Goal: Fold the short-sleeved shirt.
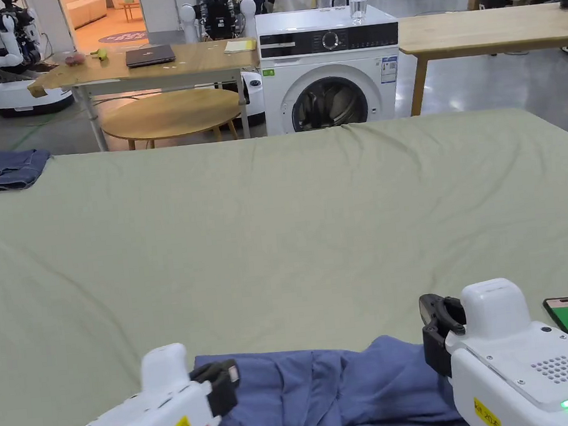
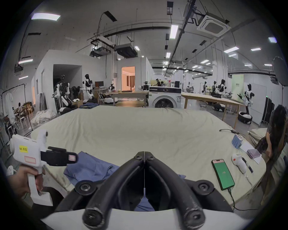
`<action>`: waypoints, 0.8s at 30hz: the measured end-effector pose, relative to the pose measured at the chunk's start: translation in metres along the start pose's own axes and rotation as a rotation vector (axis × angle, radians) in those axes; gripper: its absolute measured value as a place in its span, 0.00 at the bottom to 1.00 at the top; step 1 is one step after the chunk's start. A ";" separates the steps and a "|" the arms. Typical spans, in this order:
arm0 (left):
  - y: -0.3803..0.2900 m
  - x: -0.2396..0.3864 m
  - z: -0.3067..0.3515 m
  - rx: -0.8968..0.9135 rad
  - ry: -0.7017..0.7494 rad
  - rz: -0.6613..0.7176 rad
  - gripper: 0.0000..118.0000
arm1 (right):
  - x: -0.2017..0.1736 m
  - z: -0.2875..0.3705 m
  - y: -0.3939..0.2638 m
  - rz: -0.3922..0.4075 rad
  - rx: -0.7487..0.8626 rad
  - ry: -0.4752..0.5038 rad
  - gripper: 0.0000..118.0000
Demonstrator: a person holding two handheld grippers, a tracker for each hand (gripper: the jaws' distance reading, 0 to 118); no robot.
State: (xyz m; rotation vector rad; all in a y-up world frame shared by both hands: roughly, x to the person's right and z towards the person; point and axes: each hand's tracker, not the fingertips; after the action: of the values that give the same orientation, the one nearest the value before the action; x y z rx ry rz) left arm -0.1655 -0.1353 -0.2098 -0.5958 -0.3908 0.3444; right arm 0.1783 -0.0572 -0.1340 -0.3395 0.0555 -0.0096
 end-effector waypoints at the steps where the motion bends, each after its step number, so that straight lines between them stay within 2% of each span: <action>1: -0.002 -0.012 0.004 -0.004 -0.006 0.009 0.04 | -0.001 -0.001 -0.001 -0.010 -0.002 0.002 0.00; 2: -0.003 -0.022 0.007 -0.026 -0.017 0.043 0.29 | -0.001 -0.003 -0.001 -0.018 -0.006 0.004 0.00; 3: -0.006 -0.031 0.007 -0.065 -0.035 0.089 0.76 | -0.001 -0.004 -0.002 -0.024 -0.011 0.004 0.00; 4: -0.009 -0.040 0.006 -0.094 -0.054 0.131 0.98 | -0.001 -0.004 -0.003 -0.030 -0.014 0.004 0.00; 5: -0.019 -0.047 0.009 -0.066 -0.051 0.164 1.00 | -0.001 -0.003 -0.005 -0.035 -0.015 0.006 0.00; 9: -0.042 -0.073 -0.012 -0.084 -0.078 0.378 1.00 | 0.002 0.000 -0.008 -0.039 -0.025 0.004 0.00; 14: -0.053 -0.075 -0.051 -0.088 -0.486 0.687 0.98 | 0.011 0.003 -0.011 -0.051 -0.033 -0.009 0.00; 16: -0.056 -0.070 -0.066 -0.106 -0.391 0.785 0.79 | 0.014 0.005 -0.011 -0.052 -0.034 -0.016 0.00; 17: -0.061 -0.073 -0.072 -0.077 -0.320 0.828 0.62 | 0.015 0.007 -0.012 -0.052 -0.034 -0.021 0.00; 18: -0.067 -0.079 -0.076 -0.060 -0.283 0.885 0.35 | 0.016 0.008 -0.011 -0.055 -0.034 -0.024 0.00; 19: -0.071 -0.084 -0.077 -0.038 -0.273 0.949 0.17 | 0.018 0.009 -0.011 -0.059 -0.033 -0.026 0.00; 20: -0.071 -0.085 -0.076 0.001 -0.325 0.970 0.12 | 0.020 0.011 -0.011 -0.061 -0.031 -0.028 0.00; 21: -0.064 -0.079 -0.070 0.014 -0.307 0.914 0.11 | 0.021 0.012 -0.010 -0.061 -0.029 -0.032 0.00; 23: -0.047 -0.071 -0.052 0.075 -0.155 0.690 0.10 | 0.024 0.013 -0.010 -0.055 -0.026 -0.035 0.00; 24: -0.041 -0.075 -0.044 0.122 -0.152 0.665 0.09 | 0.024 0.013 -0.010 -0.051 -0.026 -0.037 0.00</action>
State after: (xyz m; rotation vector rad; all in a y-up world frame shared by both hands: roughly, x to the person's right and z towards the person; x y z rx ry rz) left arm -0.2031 -0.2190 -0.2377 -0.5695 -0.3052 1.0481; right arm 0.2032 -0.0632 -0.1199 -0.3673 0.0107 -0.0533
